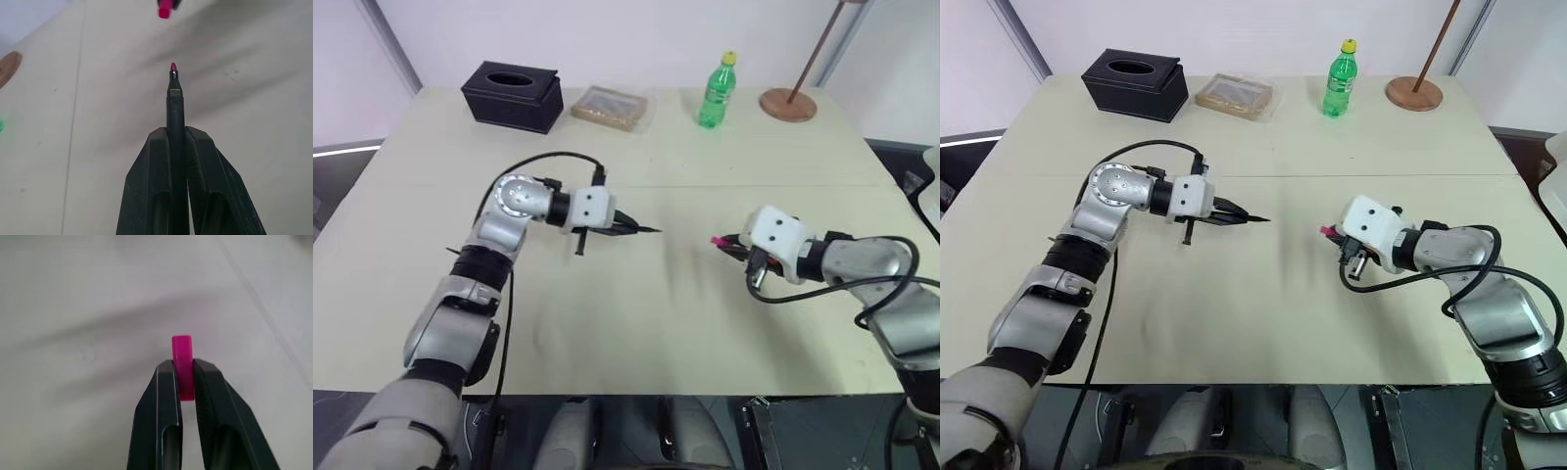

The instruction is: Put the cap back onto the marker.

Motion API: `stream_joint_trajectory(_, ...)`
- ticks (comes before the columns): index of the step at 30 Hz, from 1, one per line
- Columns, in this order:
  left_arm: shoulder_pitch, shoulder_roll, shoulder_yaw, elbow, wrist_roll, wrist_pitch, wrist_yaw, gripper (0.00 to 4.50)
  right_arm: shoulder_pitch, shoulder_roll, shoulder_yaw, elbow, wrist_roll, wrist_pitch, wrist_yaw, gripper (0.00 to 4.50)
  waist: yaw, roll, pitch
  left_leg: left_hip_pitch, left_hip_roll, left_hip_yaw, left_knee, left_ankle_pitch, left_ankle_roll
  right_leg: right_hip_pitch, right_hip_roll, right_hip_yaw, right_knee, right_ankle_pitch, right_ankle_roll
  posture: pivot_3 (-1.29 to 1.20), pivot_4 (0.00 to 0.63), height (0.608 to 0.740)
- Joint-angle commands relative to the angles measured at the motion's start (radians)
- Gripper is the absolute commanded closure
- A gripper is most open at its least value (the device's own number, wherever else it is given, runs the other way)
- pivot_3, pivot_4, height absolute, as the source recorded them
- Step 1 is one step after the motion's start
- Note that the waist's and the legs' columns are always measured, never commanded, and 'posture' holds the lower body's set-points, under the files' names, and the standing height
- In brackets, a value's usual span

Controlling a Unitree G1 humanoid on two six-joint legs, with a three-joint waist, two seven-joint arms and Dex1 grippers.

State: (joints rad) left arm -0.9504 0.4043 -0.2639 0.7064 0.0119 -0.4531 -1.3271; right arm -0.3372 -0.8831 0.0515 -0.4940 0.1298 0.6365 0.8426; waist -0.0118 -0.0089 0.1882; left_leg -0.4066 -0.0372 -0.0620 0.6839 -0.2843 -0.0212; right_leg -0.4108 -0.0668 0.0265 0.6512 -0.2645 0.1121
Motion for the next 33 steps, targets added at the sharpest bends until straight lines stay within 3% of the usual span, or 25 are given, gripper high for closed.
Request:
stream_joint_trajectory(1,-0.048,-0.013,-0.003,0.017,0.003,-0.053,0.007,4.50,-0.042,0.013,0.024,-0.090,0.006,0.077,-0.026,4.45,0.000,0.000,0.000,0.000,0.000,0.000,0.000,0.000,0.000,0.000,0.000,0.000,0.000,0.000,0.000,0.00,0.150,0.740)
stream_joint_trajectory(12,-0.090,-0.060,-0.003,0.090,0.014,-0.079,0.032,4.50,-0.104,0.057,0.125,-0.069,-0.032,0.095,-0.066,4.45,0.000,0.000,0.000,0.000,-0.001,0.000,0.000,0.000,0.000,0.000,0.000,0.000,0.000,0.000,0.000,0.00,0.150,0.740)
stream_joint_trajectory(33,-0.077,-0.060,-0.009,0.068,0.013,-0.058,0.009,4.50,-0.146,0.055,0.134,-0.033,-0.046,0.075,-0.051,4.45,0.000,0.000,0.000,0.000,-0.001,0.000,0.000,0.000,0.000,0.000,0.000,0.000,0.000,0.000,0.000,0.00,0.150,0.740)
